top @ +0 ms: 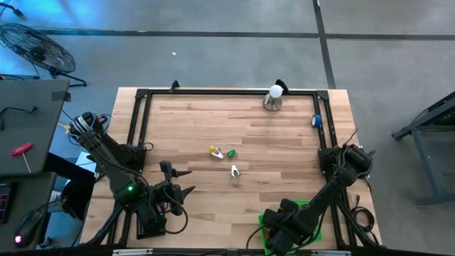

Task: Pick and place Stapler, Stapler remover, tape
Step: Put the red stapler into the left green bin, then adjust the left green bin

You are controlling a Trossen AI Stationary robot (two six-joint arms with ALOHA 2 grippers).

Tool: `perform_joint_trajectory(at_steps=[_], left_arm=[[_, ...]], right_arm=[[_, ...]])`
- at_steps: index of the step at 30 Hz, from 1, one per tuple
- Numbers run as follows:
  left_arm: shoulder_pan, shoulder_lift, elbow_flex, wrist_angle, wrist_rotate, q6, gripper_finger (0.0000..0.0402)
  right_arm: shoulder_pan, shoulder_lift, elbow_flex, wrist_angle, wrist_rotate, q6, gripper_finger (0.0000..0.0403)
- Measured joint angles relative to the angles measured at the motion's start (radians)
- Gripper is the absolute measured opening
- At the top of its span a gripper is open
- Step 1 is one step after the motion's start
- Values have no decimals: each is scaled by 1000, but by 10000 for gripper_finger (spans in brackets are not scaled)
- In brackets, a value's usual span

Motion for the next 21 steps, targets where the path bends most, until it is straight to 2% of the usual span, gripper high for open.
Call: perform_joint_trajectory(at_steps=[5, 10, 16, 21], left_arm=[[0, 0, 0, -16, 4, -33, 259], [0, 0, 0, -12, 4, -36, 259], [0, 0, 0, -11, 8, -62, 259], [0, 0, 0, -12, 56, -63, 259]], right_arm=[[-25, 0, 0, 0, 20, -34, 227], [-101, -1, 0, 22, 9, -106, 232], [-248, -2, 0, 24, -137, -132, 224], [-302, -8, 0, 26, -188, -174, 214]])
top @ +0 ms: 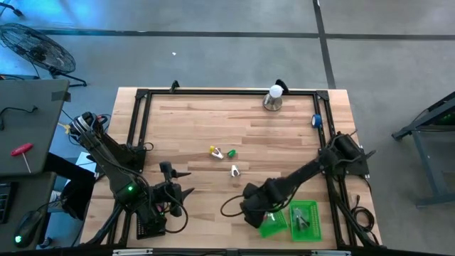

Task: Pick and place Stapler, Stapler remover, tape
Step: Adjust the left green bin, then put the gray staple remover into the right green bin

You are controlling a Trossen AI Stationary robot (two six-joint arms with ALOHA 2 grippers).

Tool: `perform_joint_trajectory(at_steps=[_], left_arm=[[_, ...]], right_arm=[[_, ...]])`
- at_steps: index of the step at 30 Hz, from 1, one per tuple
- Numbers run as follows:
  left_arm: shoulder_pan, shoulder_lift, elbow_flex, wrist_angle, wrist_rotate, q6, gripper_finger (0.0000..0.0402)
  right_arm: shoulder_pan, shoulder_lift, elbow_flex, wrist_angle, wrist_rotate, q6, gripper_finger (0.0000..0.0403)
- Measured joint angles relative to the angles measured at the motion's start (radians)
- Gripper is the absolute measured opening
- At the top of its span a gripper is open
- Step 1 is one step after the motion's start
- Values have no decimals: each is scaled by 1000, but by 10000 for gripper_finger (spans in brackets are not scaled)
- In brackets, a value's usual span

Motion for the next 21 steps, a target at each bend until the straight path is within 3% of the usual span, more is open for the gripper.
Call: perform_joint_trajectory(at_steps=[9, 17, 21], left_arm=[[0, 0, 0, -7, 57, 0, 259], [0, 0, 0, -7, 53, 1, 259], [0, 0, 0, -7, 12, 14, 259]], right_arm=[[49, -1, 24, -7, -73, 69, 203], [80, -2, 218, -56, 112, 9, 186], [57, -2, 310, -57, 272, -66, 177]])
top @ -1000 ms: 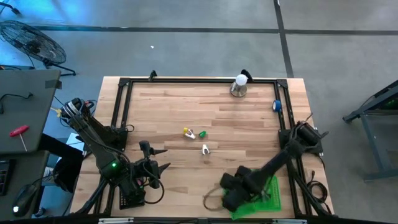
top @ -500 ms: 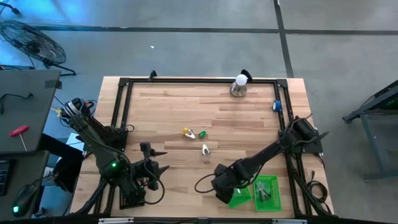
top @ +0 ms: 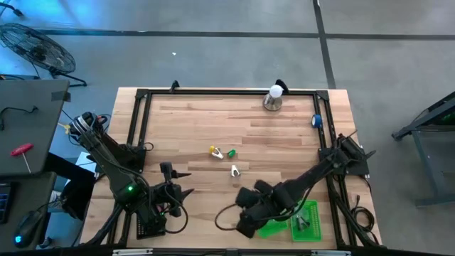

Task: Pick and place Stapler, Stapler remover, tape
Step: Put the gray staple remover into the right green bin

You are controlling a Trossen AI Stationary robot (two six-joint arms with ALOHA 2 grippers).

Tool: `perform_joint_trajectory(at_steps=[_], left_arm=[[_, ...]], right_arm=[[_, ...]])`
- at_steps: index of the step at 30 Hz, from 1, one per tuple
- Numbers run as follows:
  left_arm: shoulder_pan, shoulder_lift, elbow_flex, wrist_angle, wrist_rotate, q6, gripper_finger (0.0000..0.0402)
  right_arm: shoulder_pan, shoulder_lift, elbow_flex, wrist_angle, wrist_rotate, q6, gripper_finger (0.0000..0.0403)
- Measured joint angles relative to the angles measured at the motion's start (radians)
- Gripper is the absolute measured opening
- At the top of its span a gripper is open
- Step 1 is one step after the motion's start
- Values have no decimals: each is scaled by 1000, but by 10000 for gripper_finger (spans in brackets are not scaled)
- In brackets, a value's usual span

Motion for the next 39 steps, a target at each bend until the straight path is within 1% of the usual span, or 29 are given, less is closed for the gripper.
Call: perform_joint_trajectory(at_steps=[1, 3, 8, 11, 14, 18, 20, 22, 24, 28, 32, 39], left_arm=[[0, 0, 0, -1, -15, 15, 259], [0, 0, 0, 0, -42, 46, 259], [0, 0, 0, -14, -72, 110, 259], [-1, 0, 0, -57, -51, 116, 259], [-1, 0, 0, -126, 11, 64, 259], [-1, 0, 0, -226, 62, -38, 259], [-1, 0, 0, -266, 68, -86, 259], [-1, 0, 0, -296, 69, -123, 259], [-1, 0, 0, -324, 74, -156, 259], [-1, 0, 0, -343, 96, -194, 259], [-1, 0, 0, -342, 96, -202, 259], [-1, 0, 0, -341, 89, -219, 259]], right_arm=[[-13, 0, 15, -1, 22, -6, 176], [-47, 0, 39, -5, 33, -22, 172], [-160, -1, 61, -10, -26, -132, 170], [-233, 0, 60, -21, -52, -177, 169], [-304, 0, 59, -75, -68, -181, 169], [-379, 0, 59, -151, -53, -164, 169], [-403, 0, 58, -185, -52, -142, 169], [-419, 1, 39, -183, -53, -123, 169], [-430, 3, 4, -186, -80, -104, 169], [-445, 4, -92, -107, -135, -100, 169], [-449, 5, -163, -24, -162, -102, 169], [-450, 5, -294, 143, -245, -99, 169]])
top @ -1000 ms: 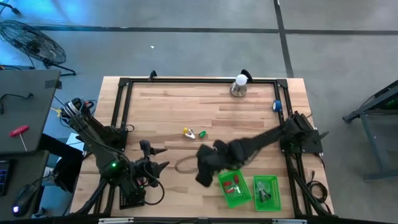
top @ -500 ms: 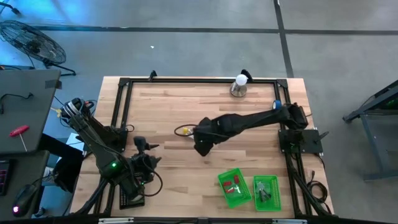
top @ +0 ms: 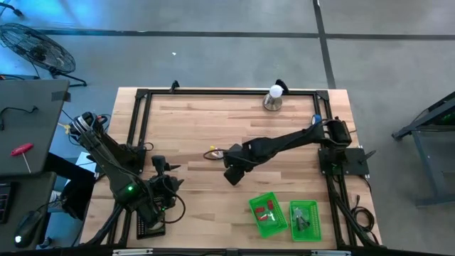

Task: Pick and place Stapler, Stapler remover, tape
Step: Put the gray staple remover into the right green bin

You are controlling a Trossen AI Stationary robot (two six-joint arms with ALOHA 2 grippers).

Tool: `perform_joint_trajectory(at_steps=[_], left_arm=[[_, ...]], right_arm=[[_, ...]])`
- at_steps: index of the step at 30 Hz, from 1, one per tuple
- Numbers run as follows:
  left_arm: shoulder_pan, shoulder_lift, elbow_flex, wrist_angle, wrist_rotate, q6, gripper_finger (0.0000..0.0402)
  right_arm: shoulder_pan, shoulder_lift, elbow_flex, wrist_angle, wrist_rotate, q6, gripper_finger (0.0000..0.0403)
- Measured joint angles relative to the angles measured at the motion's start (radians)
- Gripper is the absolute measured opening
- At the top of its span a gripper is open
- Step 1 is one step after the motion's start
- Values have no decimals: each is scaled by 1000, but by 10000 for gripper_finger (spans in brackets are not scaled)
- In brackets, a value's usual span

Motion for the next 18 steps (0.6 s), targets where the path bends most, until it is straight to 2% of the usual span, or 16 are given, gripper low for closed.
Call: perform_joint_trajectory(at_steps=[7, 18], left_arm=[[0, 0, 0, 5, -5, 0, 259], [0, 0, 0, 6, -4, -1, 259]], right_arm=[[-9, 0, -69, 76, -19, -5, 169], [-13, 0, -81, 131, -33, -18, 169]])
